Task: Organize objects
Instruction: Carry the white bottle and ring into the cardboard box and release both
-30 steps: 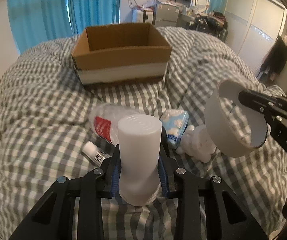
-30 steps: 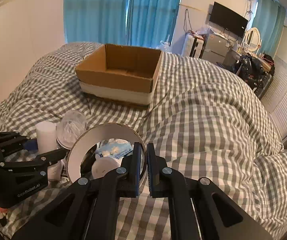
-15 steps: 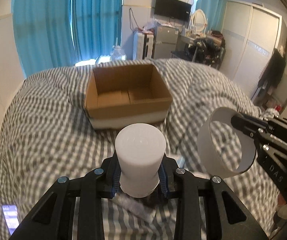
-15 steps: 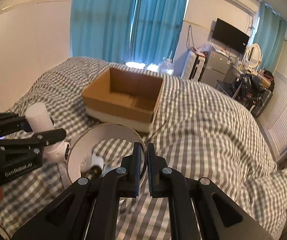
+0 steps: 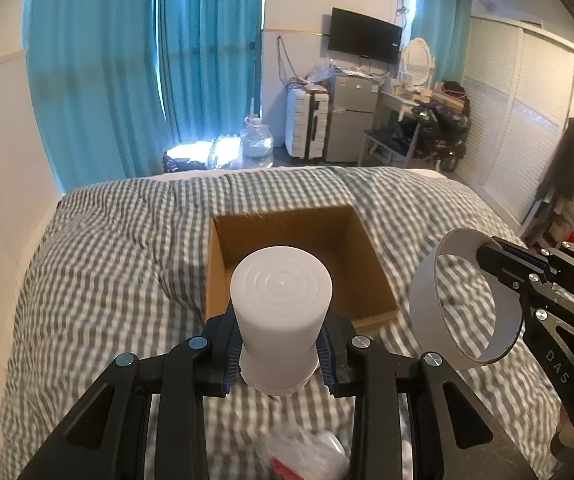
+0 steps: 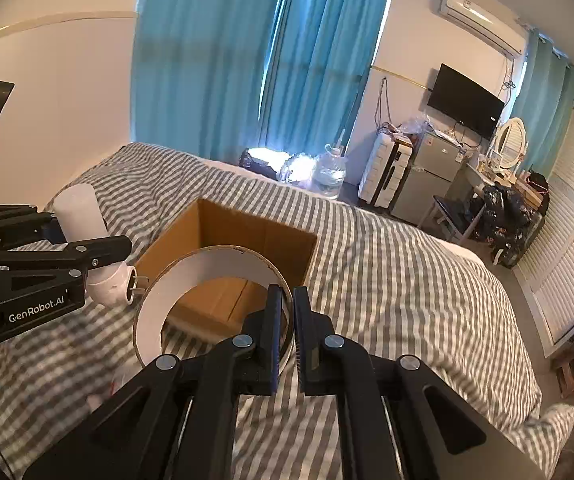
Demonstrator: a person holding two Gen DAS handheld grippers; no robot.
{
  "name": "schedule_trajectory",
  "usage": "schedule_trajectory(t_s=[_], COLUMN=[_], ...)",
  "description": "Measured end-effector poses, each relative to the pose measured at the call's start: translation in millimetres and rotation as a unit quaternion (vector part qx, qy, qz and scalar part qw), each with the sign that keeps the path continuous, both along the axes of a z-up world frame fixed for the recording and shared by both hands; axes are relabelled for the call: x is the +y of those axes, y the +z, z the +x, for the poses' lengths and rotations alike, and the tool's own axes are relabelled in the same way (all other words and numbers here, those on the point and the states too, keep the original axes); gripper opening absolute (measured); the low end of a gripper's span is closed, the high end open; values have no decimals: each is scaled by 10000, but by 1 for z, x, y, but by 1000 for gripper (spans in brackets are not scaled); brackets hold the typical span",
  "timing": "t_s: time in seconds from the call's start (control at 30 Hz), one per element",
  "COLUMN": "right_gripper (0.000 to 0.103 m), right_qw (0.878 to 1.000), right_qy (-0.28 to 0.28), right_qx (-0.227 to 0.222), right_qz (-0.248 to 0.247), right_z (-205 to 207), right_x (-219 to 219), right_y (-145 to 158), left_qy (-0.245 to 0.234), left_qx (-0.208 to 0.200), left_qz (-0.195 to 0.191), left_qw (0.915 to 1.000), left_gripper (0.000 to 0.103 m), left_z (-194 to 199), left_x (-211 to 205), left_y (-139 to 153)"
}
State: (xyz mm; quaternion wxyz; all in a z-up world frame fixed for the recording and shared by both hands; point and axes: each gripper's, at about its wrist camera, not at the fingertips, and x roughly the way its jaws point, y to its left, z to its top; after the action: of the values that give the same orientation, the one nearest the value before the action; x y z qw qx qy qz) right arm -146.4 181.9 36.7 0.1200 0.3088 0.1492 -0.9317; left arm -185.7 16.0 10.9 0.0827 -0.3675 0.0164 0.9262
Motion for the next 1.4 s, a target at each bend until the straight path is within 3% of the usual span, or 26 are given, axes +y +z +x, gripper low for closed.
schedule_trajectory(t_s=[0.3, 0.6, 0.93, 1.2, 1.27, 1.33, 1.4], right_gripper=[5, 5, 5, 8, 12, 20, 36], right_qw=[9994, 9968, 9936, 9912, 9909, 9920, 9931], right_qy=[-50, -116, -134, -83, -71, -99, -134], right_qx=[-307, -793, -1124, -1282, -1281, -1194, -1082], right_qz=[-167, 3, -58, -311, -419, -406, -436], right_z=[-103, -181, -209, -207, -202, -196, -189], right_x=[-21, -34, -32, -28, -23, -21, -20], right_y=[-22, -91, -145, -153, -147, -138, -125], left_qy=[90, 62, -80, -122, -107, -91, -59], left_qx=[-141, -545, -896, -1026, -953, -892, -821], left_qz=[-156, -269, -384, -479, -454, -423, -448], left_qw=[9997, 9981, 9952, 9935, 9944, 9951, 9956], left_gripper=[33, 33, 33, 33, 35, 47, 64], left_z=[-85, -140, -174, -172, -166, -161, -155], left_x=[-1, 7, 14, 14, 14, 12, 10], left_y=[-25, -82, -131, -136, -128, -119, -108])
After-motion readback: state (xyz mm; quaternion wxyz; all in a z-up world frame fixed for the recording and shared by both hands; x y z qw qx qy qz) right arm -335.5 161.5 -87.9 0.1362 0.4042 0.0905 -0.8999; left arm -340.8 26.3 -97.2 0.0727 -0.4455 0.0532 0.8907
